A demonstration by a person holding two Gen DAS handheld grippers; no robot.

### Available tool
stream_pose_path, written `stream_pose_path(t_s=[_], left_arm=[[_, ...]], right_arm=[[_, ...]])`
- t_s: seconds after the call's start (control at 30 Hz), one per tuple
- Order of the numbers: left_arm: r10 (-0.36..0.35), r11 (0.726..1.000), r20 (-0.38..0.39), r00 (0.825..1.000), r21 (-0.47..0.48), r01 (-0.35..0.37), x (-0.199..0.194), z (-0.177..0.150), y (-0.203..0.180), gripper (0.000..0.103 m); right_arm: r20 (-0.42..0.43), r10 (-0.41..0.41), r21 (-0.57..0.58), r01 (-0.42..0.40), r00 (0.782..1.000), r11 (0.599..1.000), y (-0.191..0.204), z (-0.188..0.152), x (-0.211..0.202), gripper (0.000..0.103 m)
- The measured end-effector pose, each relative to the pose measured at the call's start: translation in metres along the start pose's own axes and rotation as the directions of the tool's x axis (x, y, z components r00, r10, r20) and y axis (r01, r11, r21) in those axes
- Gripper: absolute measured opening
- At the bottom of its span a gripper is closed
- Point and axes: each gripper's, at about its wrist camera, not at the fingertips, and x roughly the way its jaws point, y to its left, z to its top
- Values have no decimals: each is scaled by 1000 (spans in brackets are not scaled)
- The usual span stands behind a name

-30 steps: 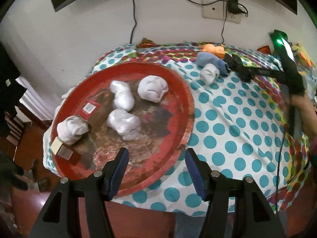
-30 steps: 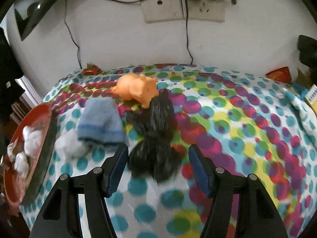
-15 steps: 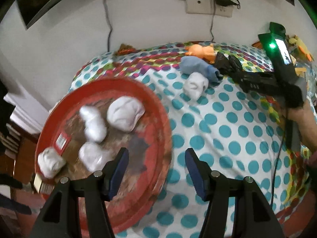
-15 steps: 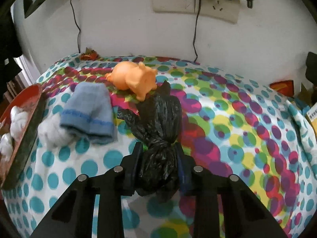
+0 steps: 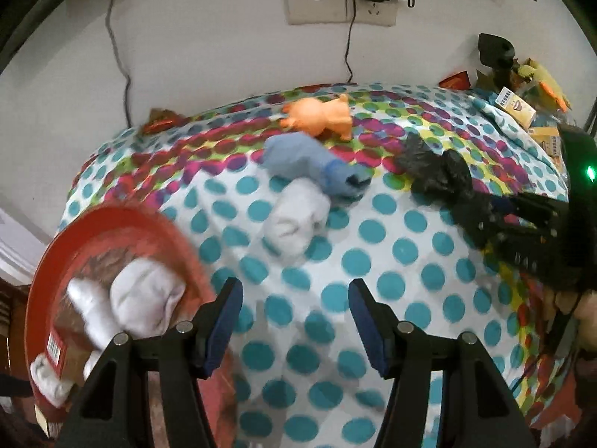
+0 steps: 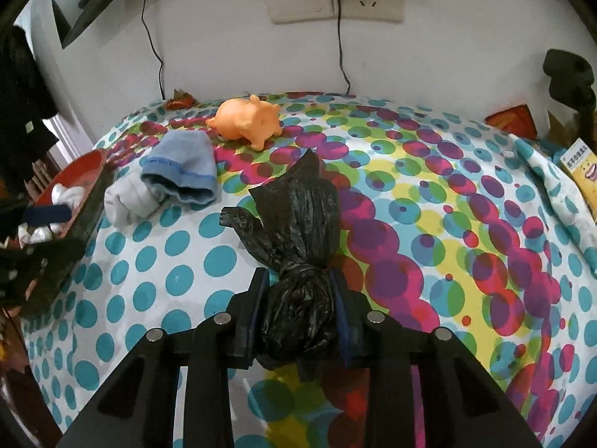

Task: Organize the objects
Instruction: 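Grasp the white sock beside the blue sock with the left tool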

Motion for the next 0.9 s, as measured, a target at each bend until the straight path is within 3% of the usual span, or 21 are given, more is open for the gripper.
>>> stream_pose_path(t_s=[0.17,0.37,0.6,0.77,0.8,0.83,0.9], left_arm=[[4,1000,-55,998,22,-3,22,23,-4,61],[0,1000,-105,995,-1,0,43,40,1,73],[9,997,-134,991,-71,-18,71,60,16,73],[-2,995,-131,991,-103,-11,80,57,16,72],[-2,996,-136,991,-93,-11,81,56,14,67],[5,997,-125,992,-79,-15,81,54,13,50],[13,997,-111,994,-71,-21,77,53,10,35]], right_arm=[[-5,-13,-27,13,1000,1000,7,0,0,37],[-6,-12,-33,12,1000,999,10,0,1,40],[-13,-30,-71,29,999,997,17,0,3,47],[-14,-22,-71,21,1000,997,18,1,3,49],[-14,-19,-69,18,1000,997,17,1,3,49],[-14,-19,-69,18,1000,997,17,1,3,49],[-14,-21,-70,20,1000,997,18,1,4,49]])
